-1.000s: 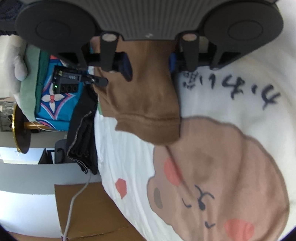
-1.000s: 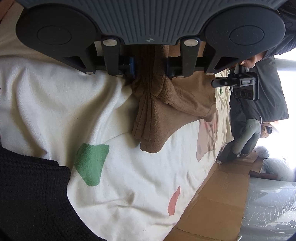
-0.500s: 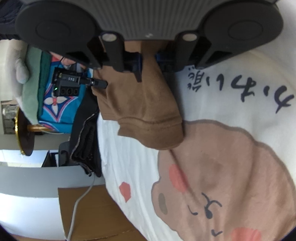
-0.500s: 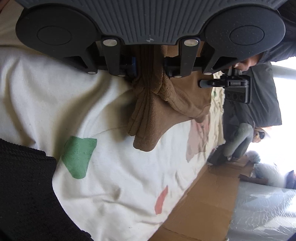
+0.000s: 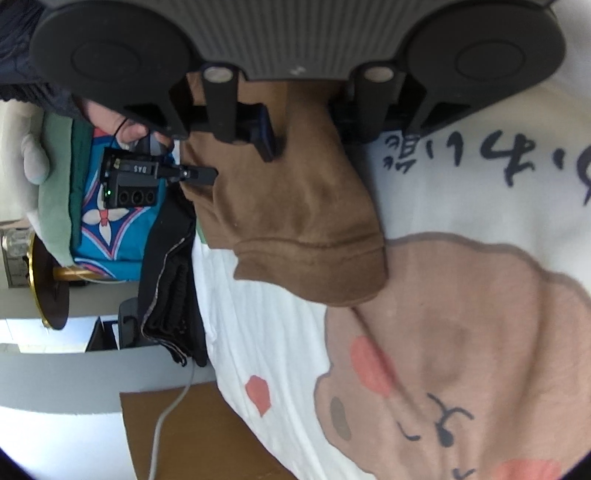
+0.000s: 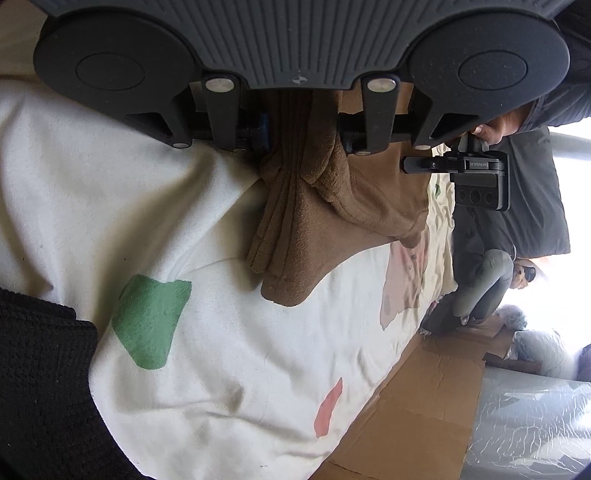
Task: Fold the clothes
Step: 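Grasp the folded shirt's edge with the left tool while the right tool holds it, then lift the folded brown shirt off the sheet with both tools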
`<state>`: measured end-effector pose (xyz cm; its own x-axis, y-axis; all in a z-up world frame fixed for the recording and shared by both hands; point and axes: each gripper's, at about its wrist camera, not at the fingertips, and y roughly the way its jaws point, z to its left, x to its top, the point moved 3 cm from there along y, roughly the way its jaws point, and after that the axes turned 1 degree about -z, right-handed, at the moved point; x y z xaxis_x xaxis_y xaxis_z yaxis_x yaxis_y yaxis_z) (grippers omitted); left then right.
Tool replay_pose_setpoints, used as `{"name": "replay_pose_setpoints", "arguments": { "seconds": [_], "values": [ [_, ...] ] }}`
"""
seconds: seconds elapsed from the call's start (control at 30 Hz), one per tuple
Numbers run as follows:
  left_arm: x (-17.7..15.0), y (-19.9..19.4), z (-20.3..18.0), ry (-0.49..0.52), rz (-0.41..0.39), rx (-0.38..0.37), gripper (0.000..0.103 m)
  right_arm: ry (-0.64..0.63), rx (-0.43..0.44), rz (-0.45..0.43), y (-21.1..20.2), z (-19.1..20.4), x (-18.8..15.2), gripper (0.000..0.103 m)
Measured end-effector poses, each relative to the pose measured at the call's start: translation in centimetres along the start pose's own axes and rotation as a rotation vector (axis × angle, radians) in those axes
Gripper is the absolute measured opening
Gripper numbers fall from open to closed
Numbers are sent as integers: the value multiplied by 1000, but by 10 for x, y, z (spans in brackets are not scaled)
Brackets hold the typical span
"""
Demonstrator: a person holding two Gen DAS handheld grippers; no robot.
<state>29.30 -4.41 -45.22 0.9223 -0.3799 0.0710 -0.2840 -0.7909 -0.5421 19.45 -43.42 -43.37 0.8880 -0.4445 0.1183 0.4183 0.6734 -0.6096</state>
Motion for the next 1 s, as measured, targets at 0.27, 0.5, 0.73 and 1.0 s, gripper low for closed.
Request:
{"name": "replay_pose_setpoints", "arguments": {
  "seconds": [0.27, 0.5, 0.73, 1.0],
  "values": [
    [-2, -4, 0, -3, -9, 2, 11, -2, 2, 25, -1, 2, 3, 20],
    [-2, -11, -9, 19, -23, 19, 10, -31, -12, 22, -6, 10, 4, 18],
    [0, -10, -24, 58, -28, 109, 10, -64, -90, 23, -9, 21, 2, 17],
    [-5, -13, -46, 67, -23, 242, 9, -128, -202, 70, -9, 43, 4, 16]
  ]
}}
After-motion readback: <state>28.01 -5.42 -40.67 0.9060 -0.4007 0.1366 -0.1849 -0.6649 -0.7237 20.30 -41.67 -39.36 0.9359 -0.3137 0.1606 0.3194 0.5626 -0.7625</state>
